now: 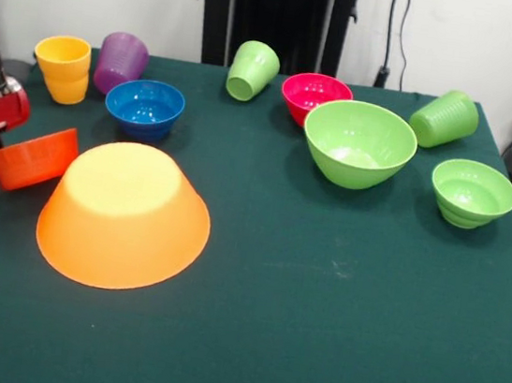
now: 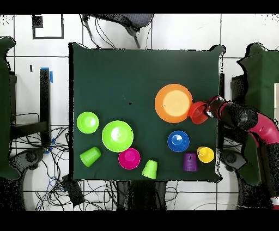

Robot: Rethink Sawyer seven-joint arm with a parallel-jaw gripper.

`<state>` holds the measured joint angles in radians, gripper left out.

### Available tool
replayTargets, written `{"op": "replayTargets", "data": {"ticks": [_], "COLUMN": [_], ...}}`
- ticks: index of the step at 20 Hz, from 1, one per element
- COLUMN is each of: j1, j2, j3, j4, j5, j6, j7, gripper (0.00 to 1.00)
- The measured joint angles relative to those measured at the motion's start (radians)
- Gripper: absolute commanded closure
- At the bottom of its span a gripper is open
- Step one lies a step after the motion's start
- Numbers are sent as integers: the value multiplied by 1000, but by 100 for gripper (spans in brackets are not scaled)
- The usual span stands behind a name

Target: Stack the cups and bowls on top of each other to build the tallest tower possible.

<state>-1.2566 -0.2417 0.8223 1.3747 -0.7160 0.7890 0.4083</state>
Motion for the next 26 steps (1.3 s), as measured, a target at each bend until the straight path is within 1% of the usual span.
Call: {"op": "replayTargets", "data": {"ticks": [10, 19, 26], "j1": [-15, -12, 7], "j2": [-5, -19, -35], "j3": [6, 5, 0], "j4": [70, 111, 151], "j5": [0, 0, 0], "j6": [-120, -171, -213], "j7": [0, 0, 0], "gripper": [100, 100, 100]}}
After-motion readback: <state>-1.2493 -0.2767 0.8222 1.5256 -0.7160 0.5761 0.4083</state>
